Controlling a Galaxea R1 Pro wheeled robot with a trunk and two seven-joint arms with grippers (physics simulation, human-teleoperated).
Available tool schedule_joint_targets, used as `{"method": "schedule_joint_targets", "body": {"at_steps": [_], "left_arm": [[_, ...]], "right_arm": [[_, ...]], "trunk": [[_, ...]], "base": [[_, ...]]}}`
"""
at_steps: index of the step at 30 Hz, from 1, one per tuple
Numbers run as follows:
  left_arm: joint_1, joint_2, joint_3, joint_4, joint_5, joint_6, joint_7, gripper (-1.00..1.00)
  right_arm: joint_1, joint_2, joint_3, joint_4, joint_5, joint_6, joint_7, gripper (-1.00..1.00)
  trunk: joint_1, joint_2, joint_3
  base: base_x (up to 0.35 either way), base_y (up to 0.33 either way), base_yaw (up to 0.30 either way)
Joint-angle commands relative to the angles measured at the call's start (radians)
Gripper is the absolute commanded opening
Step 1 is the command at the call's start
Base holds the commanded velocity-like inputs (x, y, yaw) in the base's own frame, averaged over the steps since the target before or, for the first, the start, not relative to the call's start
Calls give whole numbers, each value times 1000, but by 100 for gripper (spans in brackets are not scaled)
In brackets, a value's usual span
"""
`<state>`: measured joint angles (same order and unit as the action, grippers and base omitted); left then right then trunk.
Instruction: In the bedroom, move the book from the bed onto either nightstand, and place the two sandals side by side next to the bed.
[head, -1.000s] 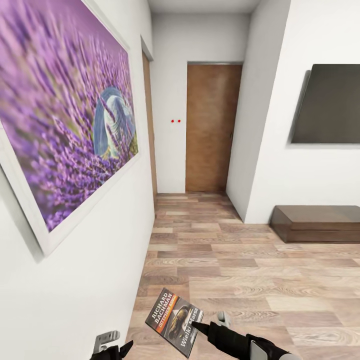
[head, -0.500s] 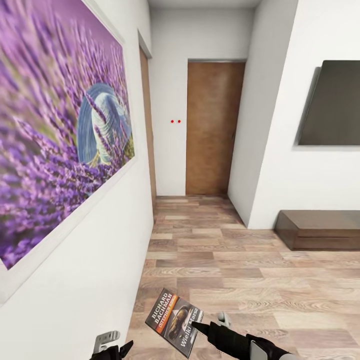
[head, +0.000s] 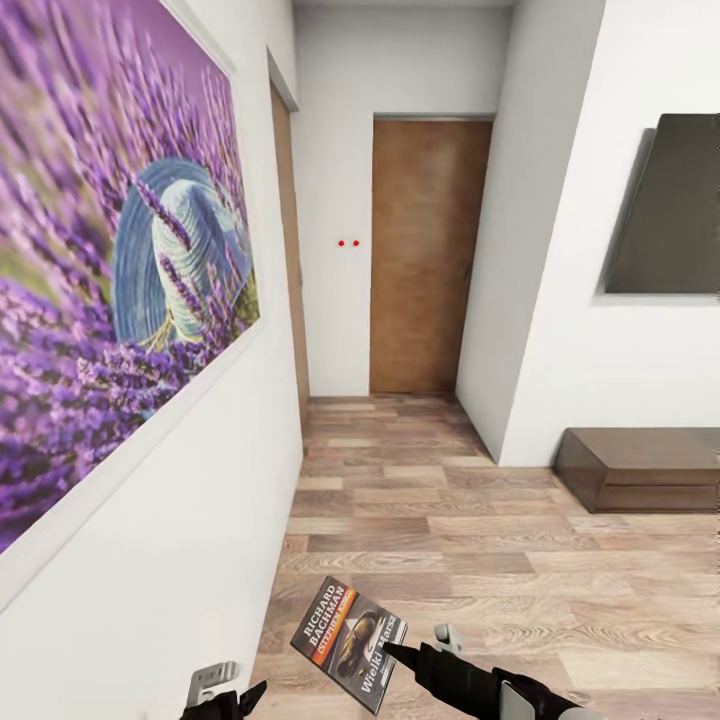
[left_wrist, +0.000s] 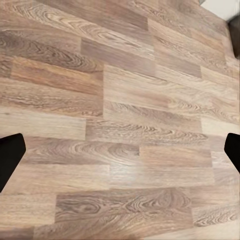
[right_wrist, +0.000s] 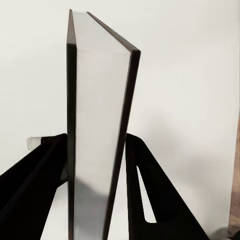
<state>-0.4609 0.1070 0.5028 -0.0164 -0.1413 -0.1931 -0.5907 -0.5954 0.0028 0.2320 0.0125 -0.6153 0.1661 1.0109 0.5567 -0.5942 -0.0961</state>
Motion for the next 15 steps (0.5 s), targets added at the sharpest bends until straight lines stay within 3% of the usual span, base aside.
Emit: {"method": "schedule_joint_targets", "body": {"at_steps": [1, 15], "left_arm": [[-1, 0, 7, 1, -11, -6, -1, 100], [-1, 1, 7, 1, -11, -6, -1, 100]], "right_arm": [[-1, 0, 6, 1, -11, 9, 3, -100], [-1, 0, 6, 1, -11, 9, 3, -100]], "trunk": [[0, -2, -2], [0, -2, -2]], "base": [[39, 0, -189], [4, 0, -255]]}}
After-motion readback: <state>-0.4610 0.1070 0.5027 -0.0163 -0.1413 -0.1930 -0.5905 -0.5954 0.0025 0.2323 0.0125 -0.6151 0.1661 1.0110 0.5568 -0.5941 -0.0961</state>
